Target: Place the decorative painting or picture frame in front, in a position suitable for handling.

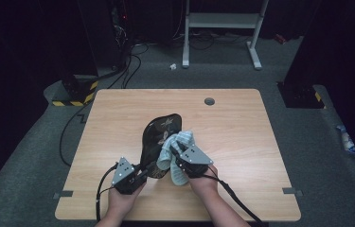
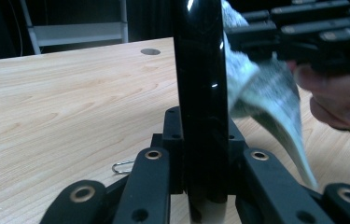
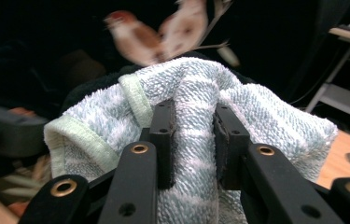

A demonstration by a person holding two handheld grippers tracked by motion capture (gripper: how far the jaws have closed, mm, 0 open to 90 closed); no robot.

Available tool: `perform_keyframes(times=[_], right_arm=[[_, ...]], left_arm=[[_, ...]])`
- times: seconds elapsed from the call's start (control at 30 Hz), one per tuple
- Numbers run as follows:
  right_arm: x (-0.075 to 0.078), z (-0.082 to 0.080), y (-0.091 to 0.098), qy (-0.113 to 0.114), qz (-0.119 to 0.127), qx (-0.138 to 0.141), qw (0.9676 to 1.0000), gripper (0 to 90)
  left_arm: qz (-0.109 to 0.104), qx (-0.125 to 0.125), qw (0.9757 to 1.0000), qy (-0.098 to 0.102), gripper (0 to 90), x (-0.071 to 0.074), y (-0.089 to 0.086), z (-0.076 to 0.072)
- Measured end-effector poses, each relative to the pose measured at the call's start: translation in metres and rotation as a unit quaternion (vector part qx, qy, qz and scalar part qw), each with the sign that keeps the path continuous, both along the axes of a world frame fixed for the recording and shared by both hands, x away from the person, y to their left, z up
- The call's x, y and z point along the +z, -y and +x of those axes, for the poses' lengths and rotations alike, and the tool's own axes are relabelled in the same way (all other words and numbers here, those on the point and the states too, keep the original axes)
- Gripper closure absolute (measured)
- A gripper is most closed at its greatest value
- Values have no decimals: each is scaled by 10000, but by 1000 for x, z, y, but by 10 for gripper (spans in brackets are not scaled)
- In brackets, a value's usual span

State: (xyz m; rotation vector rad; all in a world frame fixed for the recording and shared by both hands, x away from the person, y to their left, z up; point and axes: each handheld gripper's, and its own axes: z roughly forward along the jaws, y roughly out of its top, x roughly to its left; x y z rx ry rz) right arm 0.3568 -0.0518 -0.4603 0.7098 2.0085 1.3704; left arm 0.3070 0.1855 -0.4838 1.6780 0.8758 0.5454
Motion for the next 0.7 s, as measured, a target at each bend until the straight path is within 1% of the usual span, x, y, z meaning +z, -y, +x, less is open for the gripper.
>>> perform_keyframes(times=[0.07, 0.17, 0.3, 0.43, 0.53, 0.6, 0.7], right_arm=[[-2, -3, -1, -12, -24, 44, 10000, 721], [-3, 1, 1, -46, -19, 5, 10000, 720], [-3, 13, 8, -105, 11, -164, 9998, 720], [-3, 33, 20, -245, 90, -439, 9987, 720], [-3, 43, 27, -286, 75, -621, 9976, 720], [-2, 45, 28, -293, 68, -662, 9974, 720], [0, 40, 26, -246, 55, -601, 9979, 720]], left_arm=[[-1, 1, 10000, -4, 787, 0, 0, 0], [-2, 3, 10000, -5, 786, 0, 1, 0], [3, 1, 10000, -3, 786, 0, 0, 0], [4, 2, 10000, -2, 786, 0, 0, 0], [3, -1, 10000, -1, 786, 0, 1, 0], [-6, 2, 10000, -6, 786, 0, 1, 0], [0, -1, 10000, -2, 786, 0, 0, 0]])
